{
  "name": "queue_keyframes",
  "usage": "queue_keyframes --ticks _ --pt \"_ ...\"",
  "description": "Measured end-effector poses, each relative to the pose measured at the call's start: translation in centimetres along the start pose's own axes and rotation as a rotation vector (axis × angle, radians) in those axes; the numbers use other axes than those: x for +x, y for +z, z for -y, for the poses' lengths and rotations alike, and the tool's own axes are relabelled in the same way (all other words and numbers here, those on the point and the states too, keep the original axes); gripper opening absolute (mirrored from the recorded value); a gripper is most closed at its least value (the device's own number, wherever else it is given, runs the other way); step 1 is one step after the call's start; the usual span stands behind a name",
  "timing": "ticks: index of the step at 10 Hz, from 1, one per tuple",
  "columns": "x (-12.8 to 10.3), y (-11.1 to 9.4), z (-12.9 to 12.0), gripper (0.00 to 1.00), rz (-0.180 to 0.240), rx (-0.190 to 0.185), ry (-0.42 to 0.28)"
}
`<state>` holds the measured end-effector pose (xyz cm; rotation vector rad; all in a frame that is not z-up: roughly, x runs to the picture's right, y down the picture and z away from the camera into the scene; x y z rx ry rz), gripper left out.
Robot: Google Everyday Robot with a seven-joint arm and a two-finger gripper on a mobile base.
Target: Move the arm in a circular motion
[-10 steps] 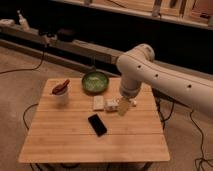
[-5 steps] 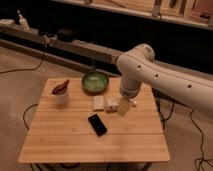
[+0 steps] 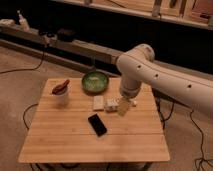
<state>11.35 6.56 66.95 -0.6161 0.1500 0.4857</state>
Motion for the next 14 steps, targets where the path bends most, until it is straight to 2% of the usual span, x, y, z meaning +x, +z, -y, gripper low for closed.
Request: queue_keyframes --ticks 6,8,11,12,14 --pt "0.1 0.0 0.0 0.80 0.000 -0.001 0.003" --pt "3.1 0.2 1.4 0.80 0.007 0.004 0.079" --pt "8.5 0.0 5.2 0.80 0.068 0.023 0.217" --pt "10.0 0.1 6.7 0.80 0.074 0.030 0.239" --pt "11.4 0.5 9.3 0.80 0.069 0.032 0.253"
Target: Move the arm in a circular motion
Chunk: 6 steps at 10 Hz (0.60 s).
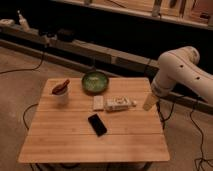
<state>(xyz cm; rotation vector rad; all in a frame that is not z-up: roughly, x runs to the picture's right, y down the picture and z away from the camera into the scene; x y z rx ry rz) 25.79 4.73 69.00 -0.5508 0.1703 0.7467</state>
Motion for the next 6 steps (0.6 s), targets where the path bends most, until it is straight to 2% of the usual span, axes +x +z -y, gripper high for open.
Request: queue_keyframes --ticks 2,4,6 --pt "-0.9 1.3 3.2 0.80 -0.034 -0.018 -0.015" --pt "-2.9 2.6 5.1 0.80 -0.067 -0.034 -0.037" --pt "-5.8 3.8 6.8 0.80 -0.105 -0.032 -0.066"
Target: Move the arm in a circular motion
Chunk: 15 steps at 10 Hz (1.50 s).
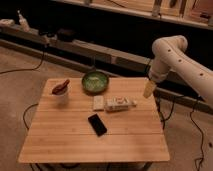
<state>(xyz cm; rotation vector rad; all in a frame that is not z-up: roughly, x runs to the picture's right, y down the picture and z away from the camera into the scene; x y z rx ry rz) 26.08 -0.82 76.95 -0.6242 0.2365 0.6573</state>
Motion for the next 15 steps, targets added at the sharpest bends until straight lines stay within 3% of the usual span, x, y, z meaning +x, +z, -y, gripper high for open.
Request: queue_keyframes --ticks 2,4,8,11,15 --pt "-3.2 0.6 0.8 0.80 -0.030 0.012 -0.044" --pt "-8.7 1.6 -0.6 0.80 -0.049 0.038 -0.152" --pt "-15.8 2.3 -4.5 0.80 0.005 0.047 -0.285" --pt "-17.3 2.1 -7.7 0.80 0.078 0.034 -0.369" --pt "-17.2 1.0 -13.8 0.80 0.135 0.014 -0.523"
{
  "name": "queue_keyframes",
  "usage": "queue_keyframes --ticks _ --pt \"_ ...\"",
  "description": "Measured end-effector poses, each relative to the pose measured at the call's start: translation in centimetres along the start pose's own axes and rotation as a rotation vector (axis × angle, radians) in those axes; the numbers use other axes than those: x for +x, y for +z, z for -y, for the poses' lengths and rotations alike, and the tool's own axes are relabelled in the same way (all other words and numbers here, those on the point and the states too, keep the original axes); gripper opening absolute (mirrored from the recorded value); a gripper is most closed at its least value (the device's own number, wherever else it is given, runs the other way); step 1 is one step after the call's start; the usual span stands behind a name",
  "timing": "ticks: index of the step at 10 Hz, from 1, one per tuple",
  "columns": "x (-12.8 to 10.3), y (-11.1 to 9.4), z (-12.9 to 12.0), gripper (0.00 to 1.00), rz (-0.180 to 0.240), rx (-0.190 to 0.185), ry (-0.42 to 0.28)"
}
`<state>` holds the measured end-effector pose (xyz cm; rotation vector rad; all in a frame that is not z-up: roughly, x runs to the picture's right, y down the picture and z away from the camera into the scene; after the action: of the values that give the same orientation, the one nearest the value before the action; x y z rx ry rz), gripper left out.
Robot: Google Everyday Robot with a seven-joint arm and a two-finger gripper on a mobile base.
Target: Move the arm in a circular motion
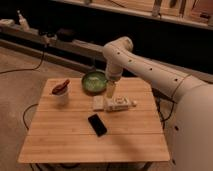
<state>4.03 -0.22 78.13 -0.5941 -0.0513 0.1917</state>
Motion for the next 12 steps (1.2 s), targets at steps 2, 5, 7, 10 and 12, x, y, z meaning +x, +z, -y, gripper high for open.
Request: queue_keyframes --ticks 2,5,7,10,12 --pt "-2.0 -0.5 -4.1 0.80 0.027 -0.023 -0.127" --pt "-1.3 -0.6 -9.6 0.80 0.047 -0.088 -0.219" --pt "2.1 -0.5 -12.3 0.80 0.038 -0.130 -0.183" --pt "10.0 -1.3 -12.3 0.80 0.001 -0.106 0.015" --pt "14.0 -2.1 -11.0 0.80 -0.024 -0.072 0.115"
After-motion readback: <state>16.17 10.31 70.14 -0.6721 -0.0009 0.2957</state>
